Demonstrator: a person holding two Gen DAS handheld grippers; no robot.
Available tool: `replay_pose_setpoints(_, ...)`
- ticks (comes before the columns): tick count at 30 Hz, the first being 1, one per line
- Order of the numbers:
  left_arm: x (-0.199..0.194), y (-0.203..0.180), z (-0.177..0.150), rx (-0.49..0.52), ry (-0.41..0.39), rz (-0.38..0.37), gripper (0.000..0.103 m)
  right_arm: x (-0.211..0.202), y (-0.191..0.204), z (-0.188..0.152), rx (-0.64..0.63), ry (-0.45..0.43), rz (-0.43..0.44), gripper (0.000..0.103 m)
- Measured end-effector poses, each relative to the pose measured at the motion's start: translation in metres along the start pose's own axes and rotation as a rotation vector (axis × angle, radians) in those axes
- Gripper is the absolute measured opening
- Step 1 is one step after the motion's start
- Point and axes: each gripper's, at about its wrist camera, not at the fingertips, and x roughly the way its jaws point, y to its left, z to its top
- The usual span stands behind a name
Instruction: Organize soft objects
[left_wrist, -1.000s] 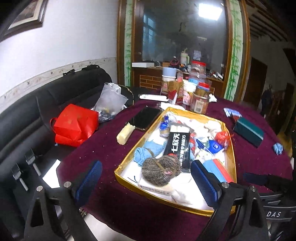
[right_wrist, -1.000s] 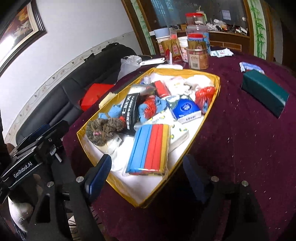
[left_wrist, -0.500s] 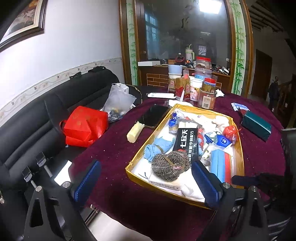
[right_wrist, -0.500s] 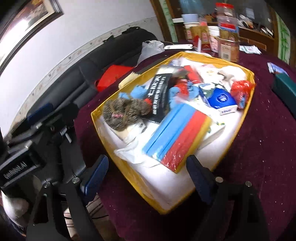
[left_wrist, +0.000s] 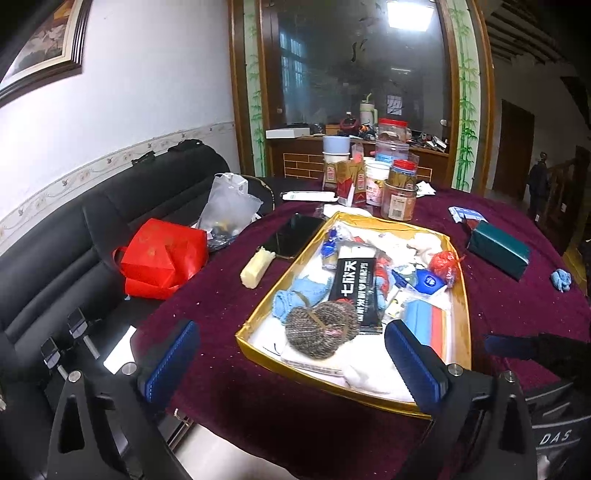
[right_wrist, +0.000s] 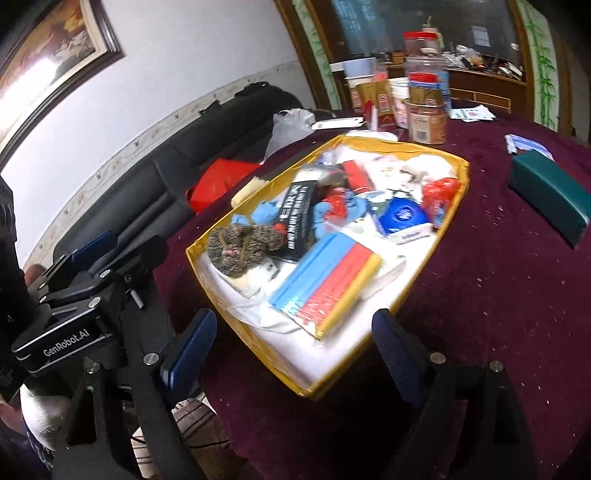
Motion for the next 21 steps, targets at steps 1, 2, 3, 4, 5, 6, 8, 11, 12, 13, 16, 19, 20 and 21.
replay_pose_setpoints(1,-0.001,-0.003,0.000,0.006,-0.002,-0.001,0.102,-0.003,-0.004,-0.002,0.012,-0.006,-0.001,0.086)
replay_pose_setpoints(2,-0.002,-0.006,0.000,0.011,-0.004,-0.001,0.102,-0.005,-0.007,-0.003,0.021,-0.010,-0.003,0.086)
replay_pose_setpoints(3,-0.004,-0.010,0.000,0.019,-0.007,-0.001,0.102,-0.008,-0.012,-0.005,0.032,-0.014,-0.005,0.086)
replay_pose_setpoints(4,-0.005,-0.013,0.000,0.023,-0.009,-0.001,0.102,-0.010,-0.015,-0.006,0.037,-0.017,-0.006,0.086)
replay_pose_setpoints(5,-0.006,-0.016,0.001,0.029,-0.011,-0.001,0.102,-0.013,-0.018,-0.007,0.045,-0.021,-0.009,0.086)
replay_pose_setpoints(6,-0.008,-0.020,0.001,0.036,-0.016,0.000,0.102,-0.015,-0.021,-0.008,0.051,-0.025,-0.012,0.086)
replay_pose_setpoints(8,-0.011,-0.026,0.002,0.047,-0.023,0.003,0.102,-0.020,-0.029,-0.010,0.069,-0.039,-0.013,0.086)
replay_pose_setpoints(11,-0.017,-0.033,0.002,0.056,-0.041,0.013,0.102,-0.029,-0.038,-0.014,0.092,-0.060,-0.014,0.086)
replay_pose_setpoints(12,-0.022,-0.035,0.003,0.053,-0.060,0.024,0.102,-0.033,-0.042,-0.015,0.101,-0.071,-0.016,0.086)
replay_pose_setpoints(13,-0.025,-0.036,0.003,0.046,-0.081,0.038,0.102,-0.036,-0.045,-0.015,0.105,-0.079,-0.018,0.086)
replay_pose_setpoints(16,-0.055,-0.036,0.004,-0.015,-0.212,0.117,0.102,-0.049,-0.052,-0.019,0.115,-0.125,-0.032,0.086)
replay_pose_setpoints(19,-0.079,-0.039,0.002,-0.069,-0.312,0.095,0.103,-0.065,-0.051,-0.023,0.094,-0.191,-0.077,0.088)
replay_pose_setpoints(20,-0.077,-0.040,0.002,-0.077,-0.293,0.080,0.103,-0.069,-0.050,-0.024,0.083,-0.209,-0.095,0.089)
replay_pose_setpoints(21,-0.069,-0.043,0.005,-0.070,-0.245,0.043,0.103,-0.073,-0.049,-0.025,0.072,-0.224,-0.113,0.091)
